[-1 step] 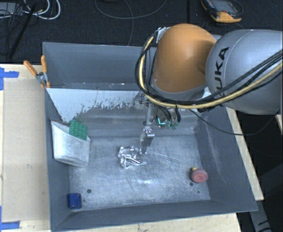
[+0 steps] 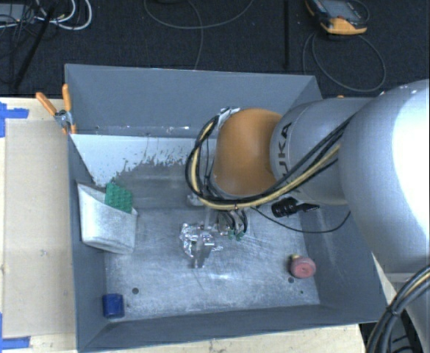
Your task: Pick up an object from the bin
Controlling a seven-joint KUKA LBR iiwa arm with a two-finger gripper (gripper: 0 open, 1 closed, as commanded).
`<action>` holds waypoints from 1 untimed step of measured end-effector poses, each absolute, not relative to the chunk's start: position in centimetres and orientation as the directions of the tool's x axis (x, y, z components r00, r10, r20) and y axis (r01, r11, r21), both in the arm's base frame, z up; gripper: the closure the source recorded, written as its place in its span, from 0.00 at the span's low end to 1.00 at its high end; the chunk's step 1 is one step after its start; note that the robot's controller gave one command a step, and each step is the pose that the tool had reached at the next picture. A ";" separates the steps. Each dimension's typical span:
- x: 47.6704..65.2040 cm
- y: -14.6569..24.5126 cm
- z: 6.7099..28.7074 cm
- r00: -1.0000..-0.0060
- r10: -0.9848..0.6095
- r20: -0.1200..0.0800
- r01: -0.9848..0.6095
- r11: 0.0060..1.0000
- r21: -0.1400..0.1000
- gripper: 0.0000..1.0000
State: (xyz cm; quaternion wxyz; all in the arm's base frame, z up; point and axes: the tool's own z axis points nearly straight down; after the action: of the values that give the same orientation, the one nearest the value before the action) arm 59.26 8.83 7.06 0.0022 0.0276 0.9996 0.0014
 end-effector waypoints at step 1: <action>58.2 7.8 10.1 -0.999 0.034 -0.002 0.034 0.999 0.000 0.00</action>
Offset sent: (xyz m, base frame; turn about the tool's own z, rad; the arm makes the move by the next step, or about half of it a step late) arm -0.0109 -0.0111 0.0294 -0.0220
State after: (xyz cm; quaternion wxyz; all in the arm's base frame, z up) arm 58.21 7.75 10.13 0.0009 0.0169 0.9999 0.0001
